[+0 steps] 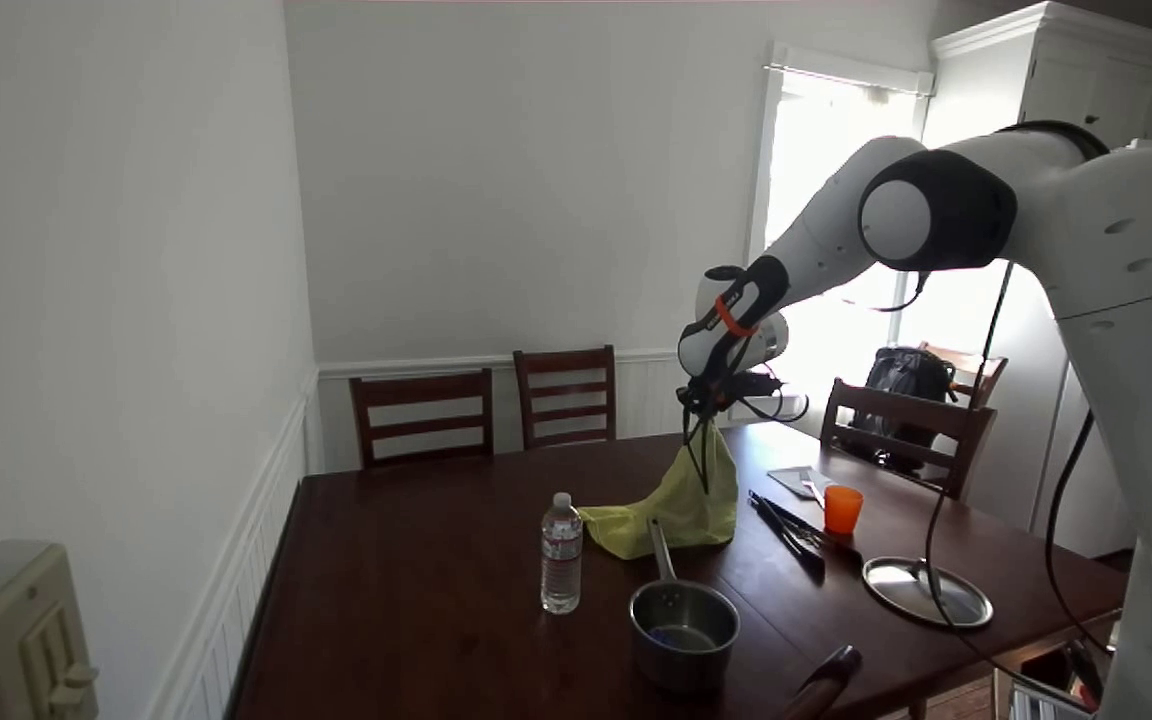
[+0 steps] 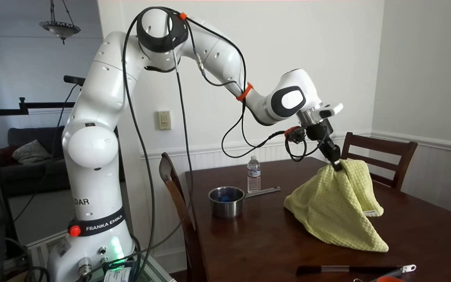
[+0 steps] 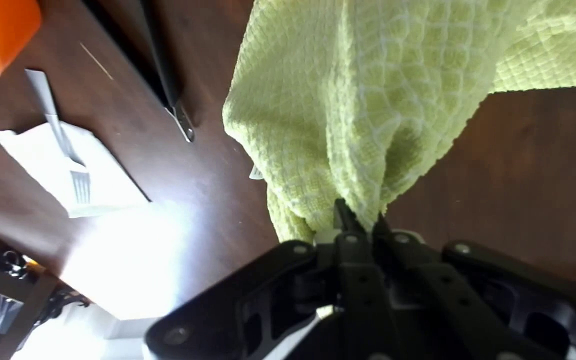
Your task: Pick up the light green towel and spread it evenly on the table
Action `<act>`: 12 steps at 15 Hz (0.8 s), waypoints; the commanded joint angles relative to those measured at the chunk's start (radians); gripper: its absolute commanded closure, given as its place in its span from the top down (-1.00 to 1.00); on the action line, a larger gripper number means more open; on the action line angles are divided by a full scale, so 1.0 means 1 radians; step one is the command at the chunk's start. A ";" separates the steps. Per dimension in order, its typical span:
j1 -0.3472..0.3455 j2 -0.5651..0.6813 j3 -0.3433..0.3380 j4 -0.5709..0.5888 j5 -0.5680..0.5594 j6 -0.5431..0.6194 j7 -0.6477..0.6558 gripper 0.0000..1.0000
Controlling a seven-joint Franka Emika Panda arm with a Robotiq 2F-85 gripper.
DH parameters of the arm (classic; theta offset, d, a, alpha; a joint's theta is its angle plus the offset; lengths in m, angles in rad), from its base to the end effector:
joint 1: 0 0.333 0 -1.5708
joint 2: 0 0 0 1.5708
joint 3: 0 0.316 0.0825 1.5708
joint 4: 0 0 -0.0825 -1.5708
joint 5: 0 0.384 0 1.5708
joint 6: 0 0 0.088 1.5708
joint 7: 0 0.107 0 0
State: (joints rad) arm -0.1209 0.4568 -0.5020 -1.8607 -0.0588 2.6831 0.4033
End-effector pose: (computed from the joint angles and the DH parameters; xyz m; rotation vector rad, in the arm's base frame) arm 0.5649 -0.3638 0.3444 2.5345 -1.2076 0.5521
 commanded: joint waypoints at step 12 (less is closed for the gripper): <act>0.018 0.046 -0.003 0.081 -0.097 -0.017 0.446 0.27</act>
State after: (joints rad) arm -0.0464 0.4482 -0.5421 -1.8376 -0.2009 2.5791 0.7720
